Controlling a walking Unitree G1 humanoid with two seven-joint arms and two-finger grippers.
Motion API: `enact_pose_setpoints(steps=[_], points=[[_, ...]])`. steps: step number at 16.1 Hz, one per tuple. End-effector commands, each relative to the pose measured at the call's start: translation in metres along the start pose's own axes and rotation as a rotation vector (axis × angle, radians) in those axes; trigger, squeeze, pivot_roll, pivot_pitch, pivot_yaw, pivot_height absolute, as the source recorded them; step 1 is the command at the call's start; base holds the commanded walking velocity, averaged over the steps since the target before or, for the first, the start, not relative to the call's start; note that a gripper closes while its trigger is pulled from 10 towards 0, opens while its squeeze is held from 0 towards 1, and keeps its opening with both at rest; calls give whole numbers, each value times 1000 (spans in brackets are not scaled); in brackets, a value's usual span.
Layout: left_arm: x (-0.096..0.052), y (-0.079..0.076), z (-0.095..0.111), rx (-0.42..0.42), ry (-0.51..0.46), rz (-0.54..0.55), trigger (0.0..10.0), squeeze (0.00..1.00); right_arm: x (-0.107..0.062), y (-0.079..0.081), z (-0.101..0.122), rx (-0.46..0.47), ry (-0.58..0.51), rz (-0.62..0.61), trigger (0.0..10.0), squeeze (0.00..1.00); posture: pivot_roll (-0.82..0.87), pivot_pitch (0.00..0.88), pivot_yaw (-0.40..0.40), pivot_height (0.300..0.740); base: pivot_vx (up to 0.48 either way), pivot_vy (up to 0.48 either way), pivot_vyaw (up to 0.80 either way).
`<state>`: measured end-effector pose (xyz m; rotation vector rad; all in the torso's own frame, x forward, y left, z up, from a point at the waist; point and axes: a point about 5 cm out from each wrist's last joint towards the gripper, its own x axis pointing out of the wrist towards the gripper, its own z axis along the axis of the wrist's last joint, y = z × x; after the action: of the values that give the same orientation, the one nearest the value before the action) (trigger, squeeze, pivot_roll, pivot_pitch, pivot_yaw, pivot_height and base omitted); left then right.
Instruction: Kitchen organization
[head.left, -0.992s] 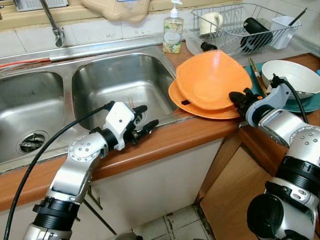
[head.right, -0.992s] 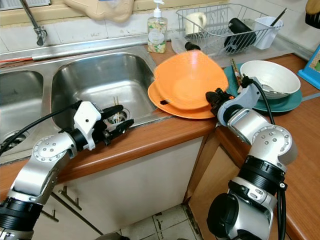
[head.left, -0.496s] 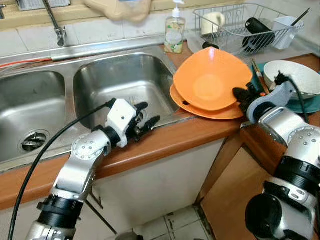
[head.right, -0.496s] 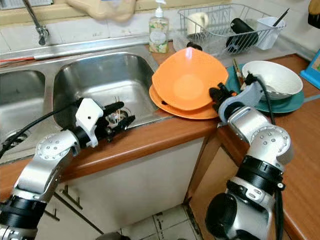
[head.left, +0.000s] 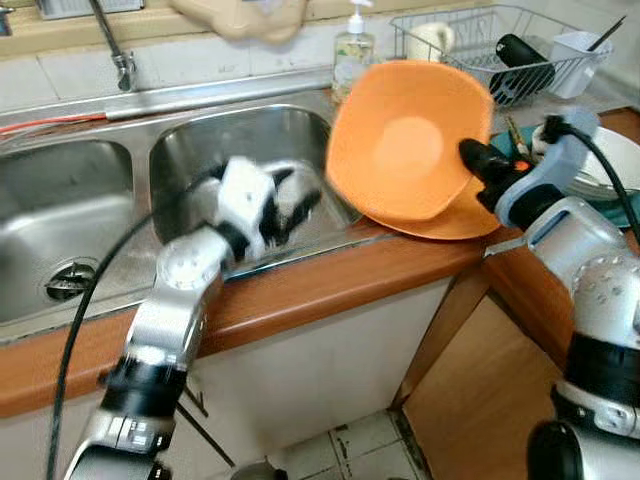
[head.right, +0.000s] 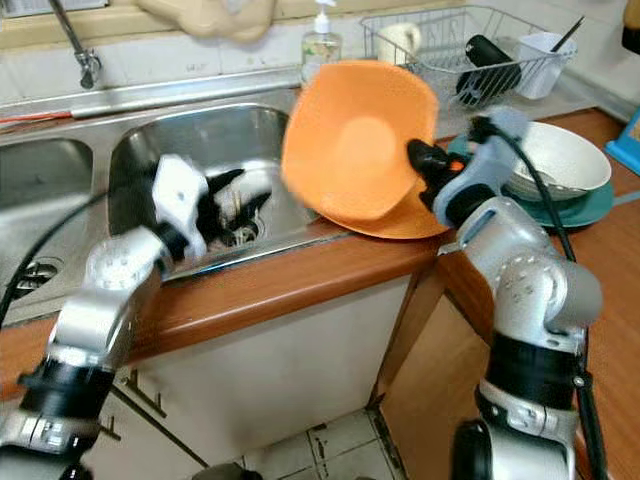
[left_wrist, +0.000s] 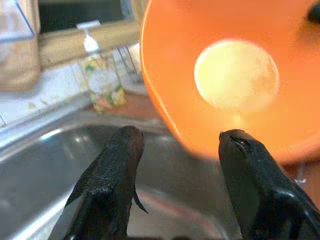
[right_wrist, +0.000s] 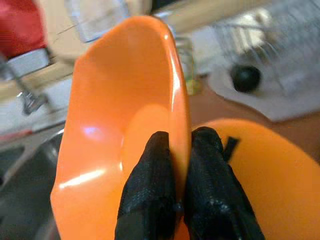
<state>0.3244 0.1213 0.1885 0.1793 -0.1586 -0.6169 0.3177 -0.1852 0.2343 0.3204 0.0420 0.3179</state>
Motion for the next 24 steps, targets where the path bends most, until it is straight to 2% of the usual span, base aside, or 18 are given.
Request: enact_pose_setpoints(steps=[1, 2, 4, 7, 11, 12, 13, 14, 15, 21, 24], points=[[0, 4, -1, -21, 0, 22, 10000, 0, -3, 7, 12, -65, -67, 43, 0, 0, -176, 0, 37, 740, 0, 0, 0], [3, 9, 1, -60, -22, 53, 10000, 0, -7, 13, 14, -127, -71, 91, 0, 0, -185, 0, 49, 740, 0, 0, 0], [5, 11, 2, -80, -30, 59, 10000, 0, -9, 18, 13, -145, -78, 129, 0, 0, -188, 0, 50, 740, 0, 0, 0], [10, 15, -3, -109, -18, 86, 10000, 0, -15, 37, 11, -145, -96, 270, 0, 0, -195, 0, 58, 740, 0, 0, 0], [15, 13, -5, -197, -28, 81, 10000, 0, -20, 47, 6, -133, -94, 352, 0, 0, -203, 0, 61, 740, 0, 0, 0], [15, 13, -8, -205, -17, 86, 9608, 0, -20, 46, 6, -129, -99, 347, 0, 0, -204, 0, 61, 740, 0, 0, 0], [15, 14, -9, -216, -18, 99, 3804, 0, -20, 46, 5, -126, -101, 338, 0, 0, -205, 0, 58, 740, 0, 0, 0], [15, 14, -10, -220, -21, 103, 1020, 0, -20, 45, 5, -125, -101, 335, 0, 0, -204, 0, 58, 740, 0, 0, 0], [14, 15, -10, -232, -30, 110, 0, 0, -19, 45, 5, -123, -101, 327, 0, 0, -202, 0, 53, 740, 0, 0, 0], [8, 11, -12, -288, -48, 82, 0, 0, -14, 43, 2, -120, -90, 301, 0, 0, -194, 0, 39, 740, 0, 0, 0], [2, 6, -12, -361, -60, 14, 0, 0, -13, 43, 1, -114, -85, 301, 0, 0, -193, 0, 34, 740, 0, 0, 0]])
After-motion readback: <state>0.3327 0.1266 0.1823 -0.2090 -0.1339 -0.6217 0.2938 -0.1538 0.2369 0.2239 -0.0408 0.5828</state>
